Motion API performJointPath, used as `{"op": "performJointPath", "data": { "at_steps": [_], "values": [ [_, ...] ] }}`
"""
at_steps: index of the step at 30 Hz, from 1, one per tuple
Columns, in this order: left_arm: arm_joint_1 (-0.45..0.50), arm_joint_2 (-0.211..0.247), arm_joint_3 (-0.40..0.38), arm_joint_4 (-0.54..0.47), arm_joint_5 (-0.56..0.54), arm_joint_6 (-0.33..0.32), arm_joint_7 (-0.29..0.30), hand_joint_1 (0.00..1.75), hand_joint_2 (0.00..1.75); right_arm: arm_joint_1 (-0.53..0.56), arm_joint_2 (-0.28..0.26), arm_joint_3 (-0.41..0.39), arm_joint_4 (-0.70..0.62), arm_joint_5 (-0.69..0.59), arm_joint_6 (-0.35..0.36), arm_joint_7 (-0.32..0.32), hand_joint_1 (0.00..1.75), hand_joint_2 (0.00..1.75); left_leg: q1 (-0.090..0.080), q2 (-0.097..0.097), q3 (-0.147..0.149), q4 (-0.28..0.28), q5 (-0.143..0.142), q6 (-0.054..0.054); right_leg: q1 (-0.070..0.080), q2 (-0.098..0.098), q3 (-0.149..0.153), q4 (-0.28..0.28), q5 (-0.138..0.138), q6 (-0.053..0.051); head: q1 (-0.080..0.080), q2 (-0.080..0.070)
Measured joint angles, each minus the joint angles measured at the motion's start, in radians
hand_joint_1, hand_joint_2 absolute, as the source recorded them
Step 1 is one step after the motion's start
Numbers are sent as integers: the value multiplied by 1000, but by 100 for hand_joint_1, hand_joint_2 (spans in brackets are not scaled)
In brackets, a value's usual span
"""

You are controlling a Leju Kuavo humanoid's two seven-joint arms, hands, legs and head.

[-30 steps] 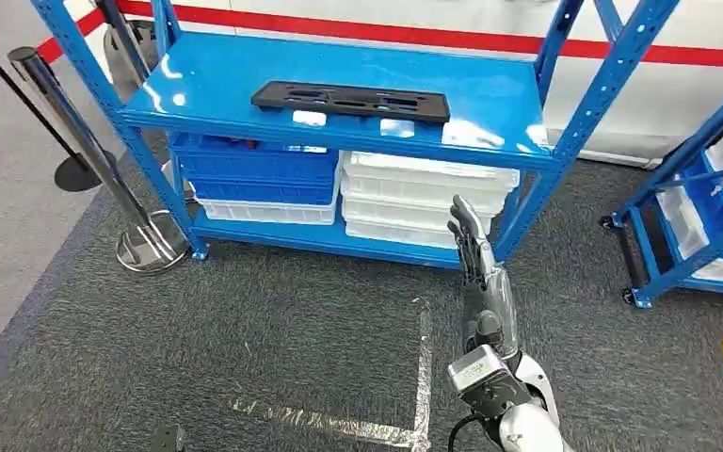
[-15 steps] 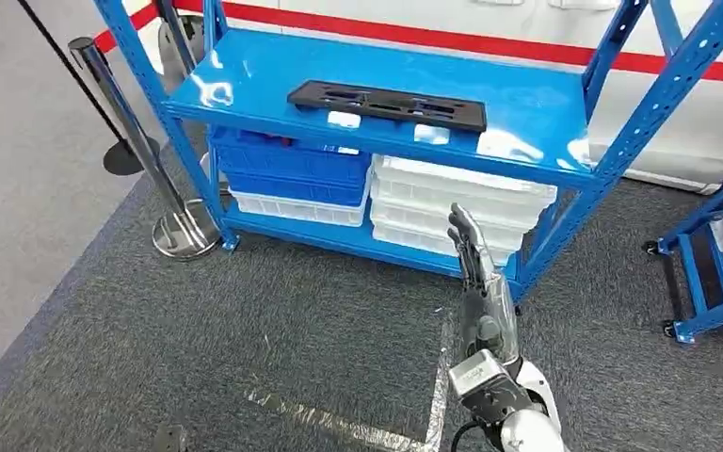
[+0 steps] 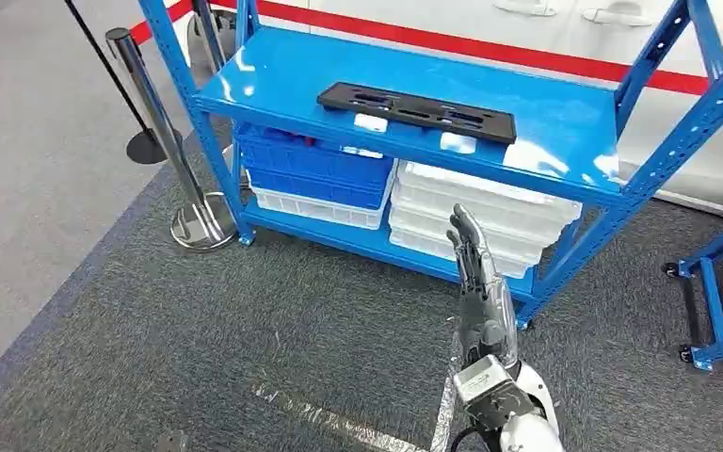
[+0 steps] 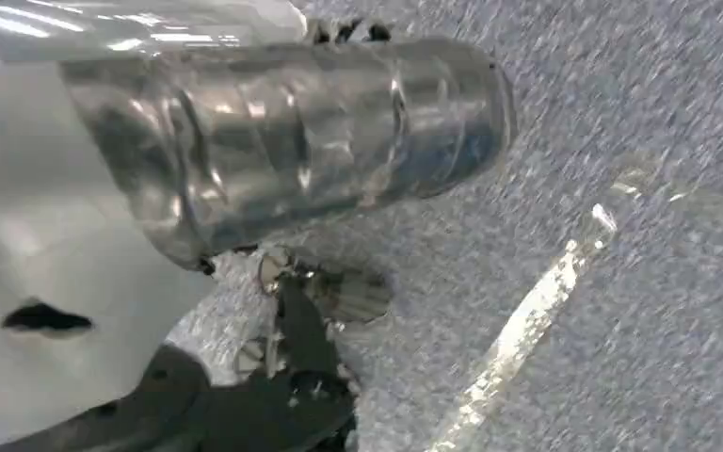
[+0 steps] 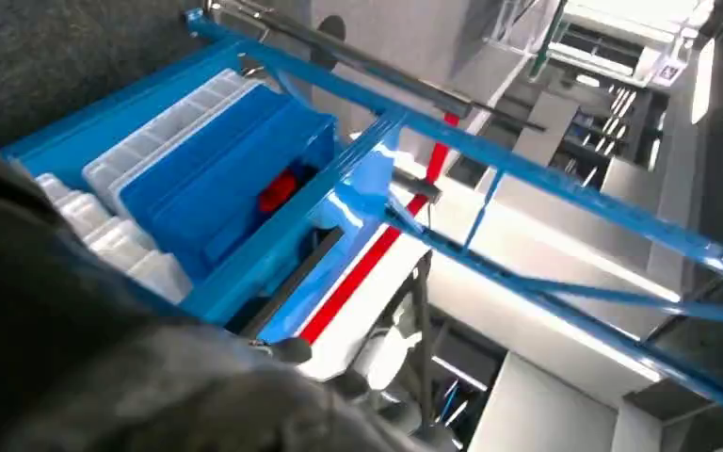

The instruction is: Take the parts from the cabinet and place them on the table.

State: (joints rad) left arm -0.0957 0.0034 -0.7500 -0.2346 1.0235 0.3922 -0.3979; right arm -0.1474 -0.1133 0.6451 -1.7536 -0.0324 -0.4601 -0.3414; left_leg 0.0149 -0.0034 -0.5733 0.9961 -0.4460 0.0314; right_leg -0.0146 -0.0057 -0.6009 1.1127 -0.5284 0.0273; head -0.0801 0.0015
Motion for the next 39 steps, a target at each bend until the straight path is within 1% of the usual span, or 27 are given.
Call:
{"op": "performJointPath", "data": {
  "at_steps": [2, 3, 4, 6, 7, 8, 9, 12, 14, 15, 17, 18, 19, 21, 22, 23, 24, 26, 27, 29, 30, 33, 34, 35, 36, 37, 39],
  "values": [
    [-2, 0, 0, 0, 0, 0, 0, 0, 0, 8, -2, 0, 0, -6, 0, 1, 0, 0, -1, -2, 1, 1, -2, 5, -3, 1, -89, 163, -59, 4, 2, 0],
    [-2, 0, 0, 0, 0, -1, 1, 0, 0, 12, -4, 0, 0, -7, 0, 2, 0, 0, -1, -3, 2, 2, -4, 7, -3, 2, -122, 214, -66, 5, 1, 0],
    [-1, 0, 0, 0, 0, -1, 3, 0, 0, 14, -5, 0, 0, -8, 0, 2, 0, 0, -1, -4, 4, 3, -7, 6, -4, 2, -134, 220, -53, 6, 2, 0],
    [2, -3, -1, 0, 0, -1, 4, 0, 0, 14, -6, 0, 0, -8, 0, 2, 0, 0, 0, -8, 13, 7, -16, 4, -6, 2, -98, 118, 30, 5, 2, 0],
    [1, -5, -1, 0, 0, -1, 5, 0, 0, 14, -8, 0, 0, -9, 0, 2, 0, 0, 2, -11, 20, 11, -24, -1, -6, 2, -50, 8, 92, 2, 3, 0],
    [1, -8, -1, 0, 0, -1, 6, 0, 0, 14, -10, 0, 0, -11, 0, 3, 0, 0, 2, -12, 20, 15, -30, -6, -5, 4, -24, -62, 107, -2, 3, 0],
    [-2, -8, -1, 0, 0, -1, 6, 0, 0, 14, -10, 0, -2, -13, 0, 4, 0, 0, -10, -14, 15, 27, -39, -16, -1, 7, -5, -82, 91, -6, 5, 0],
    [-2, -8, -2, 0, 0, 0, 9, 0, 0, 16, -11, 0, -4, -14, 2, 5, 0, 0, -2, -14, 21, 17, -40, -31, 5, 7, -11, -73, 85, -20, 4, 0],
    [-2, -8, -2, 0, -1, 0, 11, 0, 0, 16, -11, 0, -9, -14, 4, 5, 0, 0, -1, -10, 23, 34, -57, -42, -6, 6, 6, -82, 82, -33, 3, 0],
    [-3, -8, -3, 0, -2, 0, 12, 0, 0, 15, -11, 0, -10, -14, 4, 5, 0, 0, -2, -6, -3, 85, -82, -46, -7, 4, 11, -82, 78, -39, -6, 0],
    [-3, -9, -3, 0, -6, 0, 16, 0, 0, 17, -11, 0, -10, -15, 4, 6, 0, 0, 0, -4, -94, 239, -138, -51, -3, 2, 15, -82, 71, -46, -6, 0],
    [-2, -10, -4, 0, -8, 0, 18, 0, 0, 18, -12, 0, -10, -16, 4, 6, 0, 0, 0, -3, -137, 304, -153, -52, -1, 2, 17, -81, 67, -47, -5, 0],
    [-1, -10, -4, 0, -9, 0, 18, 0, 0, 19, -12, 0, -10, -17, 4, 7, 0, 0, 0, -3, -157, 327, -145, -51, 1, 2, 20, -81, 64, -48, -6, 0],
    [3, -10, -5, 0, -9, 0, 18, 0, 0, 22, -12, 0, -10, -19, 4, 8, 0, 0, -1, -3, -137, 249, -65, -42, 5, 5, 37, -81, 52, -47, -6, 0],
    [4, -10, -5, 0, -10, 0, 18, 0, 0, 22, -12, 0, -11, -20, 5, 9, 0, 0, -6, -3, -92, 143, 2, -30, 7, 6, 52, -81, 44, -46, -6, 0],
    [3, -9, -5, 0, -10, 0, 18, 0, 0, 22, -12, 0, -11, -20, 5, 9, 0, 0, -10, -2, -64, 74, 37, -20, 7, 5, 60, -82, 38, -45, -6, 0],
    [1, -5, -5, 0, -9, 0, 19, 0, 0, 21, -12, 0, -11, -21, 5, 9, 0, 0, -19, 4, -47, 50, 15, -8, 10, 2, 59, -86, 32, -39, -1, 0],
    [-1, -6, -5, 0, -5, -3, 14, 0, 0, 21, -10, 0, -12, -23, 5, 7, 0, 0, -25, 2, -34, 20, 7, -2, 6, 1, 66, -94, 33, -25, 0, 0],
    [-1, -5, -5, 0, 3, -5, 11, 0, 0, 20, -10, 0, -11, -26, 5, 2, 0, 0, -26, 1, -39, 11, 5, 1, 7, 0, 73, -91, 40, -21, -1, 0],
    [3, -5, -5, 0, 13, -9, 8, 0, 0, 14, -9, 0, -9, -30, 8, -1, 0, 0, -14, -2, 3, -12, 6, 9, 5, 1, 69, -71, 30, -15, 1, 0],
    [3, -5, -5, 0, 15, -9, 6, 0, 0, 8, -9, 0, -7, -30, 11, -3, 0, 0, -14, -2, 15, -16, 3, 14, 6, 4, 48, -28, 17, -11, 6, 0],
    [-2, -3, -5, 0, 26, -12, 17, 0, 0, 2, -8, 0, -1, -31, 23, -3, 0, 0, -14, -4, 28, -16, -7, 22, 1, 4, -86, 170, -52, 2, 7, 0],
    [-2, -3, -5, 0, 28, -12, 21, 0, 0, 2, -8, 0, 3, -31, 25, -3, 0, 0, -14, -7, 35, -16, -14, 21, -2, 4, -119, 198, -71, 6, 6, 0],
    [0, -4, -5, 0, 29, -12, 25, 0, 0, 2, -8, 0, 6, -29, 28, -3, 0, 0, -13, -9, 46, -16, -22, 20, -6, 4, -131, 185, -66, 10, 8, 0],
    [2, -4, -5, 0, 29, -12, 30, 0, 0, 1, -8, 0, 8, -26, 28, -1, 0, 0, -11, -11, 60, -16, -32, 18, -9, 4, -125, 138, -40, 13, 6, 0],
    [4, -5, -5, 0, 27, -13, 38, 0, 0, 1, -8, 0, 9, -25, 27, 0, 0, 0, -9, -13, 73, -15, -43, 15, -11, 4, -108, 74, 5, 15, 8, 0],
    [5, -7, -5, 0, 19, -14, 55, 0, 0, 2, -8, 0, 8, -19, 19, 5, 0, 0, -10, -14, 86, -6, -67, 2, -13, 3, -81, -63, 151, 10, 13, 0]
  ]
}}
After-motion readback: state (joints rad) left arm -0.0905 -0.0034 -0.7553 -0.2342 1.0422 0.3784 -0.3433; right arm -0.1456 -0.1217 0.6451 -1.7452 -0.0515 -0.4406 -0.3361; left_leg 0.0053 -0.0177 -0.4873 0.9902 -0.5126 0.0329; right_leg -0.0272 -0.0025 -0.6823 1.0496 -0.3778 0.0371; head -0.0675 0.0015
